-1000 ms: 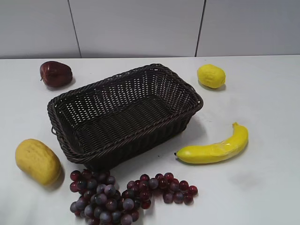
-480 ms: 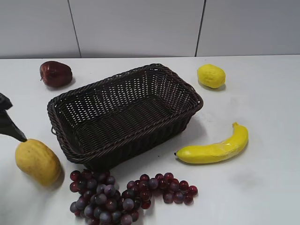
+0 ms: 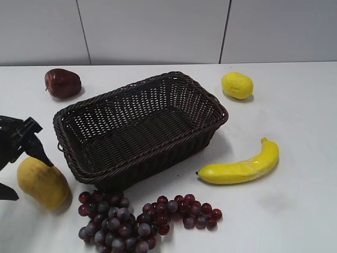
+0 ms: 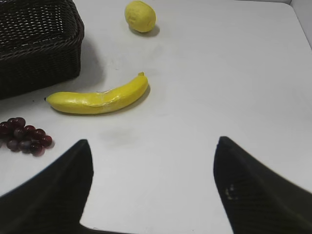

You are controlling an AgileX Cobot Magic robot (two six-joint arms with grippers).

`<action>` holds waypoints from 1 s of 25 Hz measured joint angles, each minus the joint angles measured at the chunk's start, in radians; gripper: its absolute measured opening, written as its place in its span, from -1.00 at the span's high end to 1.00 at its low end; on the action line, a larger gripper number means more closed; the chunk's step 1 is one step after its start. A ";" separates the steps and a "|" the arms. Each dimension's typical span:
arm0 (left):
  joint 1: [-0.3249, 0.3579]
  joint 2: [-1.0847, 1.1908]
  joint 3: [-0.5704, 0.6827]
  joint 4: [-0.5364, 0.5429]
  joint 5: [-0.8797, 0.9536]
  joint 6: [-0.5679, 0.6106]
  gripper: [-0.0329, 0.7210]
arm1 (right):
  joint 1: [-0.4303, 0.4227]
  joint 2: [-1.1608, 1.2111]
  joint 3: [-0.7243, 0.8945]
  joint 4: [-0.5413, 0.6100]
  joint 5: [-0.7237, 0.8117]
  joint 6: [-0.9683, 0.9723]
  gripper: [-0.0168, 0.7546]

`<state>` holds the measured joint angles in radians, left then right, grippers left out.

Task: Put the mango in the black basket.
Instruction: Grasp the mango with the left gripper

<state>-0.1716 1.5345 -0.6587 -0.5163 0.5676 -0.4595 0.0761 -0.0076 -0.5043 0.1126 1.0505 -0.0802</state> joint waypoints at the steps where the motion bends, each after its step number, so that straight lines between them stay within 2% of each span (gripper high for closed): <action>1: 0.000 0.015 0.000 0.000 -0.005 0.000 -0.75 | 0.000 0.000 0.000 0.000 0.000 0.000 -0.57; 11: -0.001 0.119 -0.003 0.000 -0.118 0.000 -0.73 | 0.000 0.000 0.000 0.000 0.000 0.000 -0.57; 15: -0.001 0.127 -0.003 0.018 -0.129 0.000 -0.58 | 0.000 0.000 0.000 0.000 0.000 0.000 -0.57; 18: -0.001 0.126 -0.003 0.020 -0.127 0.000 -0.58 | 0.000 0.000 0.000 0.000 0.000 0.000 -0.57; 25: -0.001 0.028 -0.002 0.081 -0.083 0.077 -0.58 | 0.000 0.000 0.000 0.000 0.000 0.000 -0.57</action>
<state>-0.1728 1.5622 -0.6608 -0.4355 0.4848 -0.3822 0.0761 -0.0076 -0.5043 0.1126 1.0505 -0.0802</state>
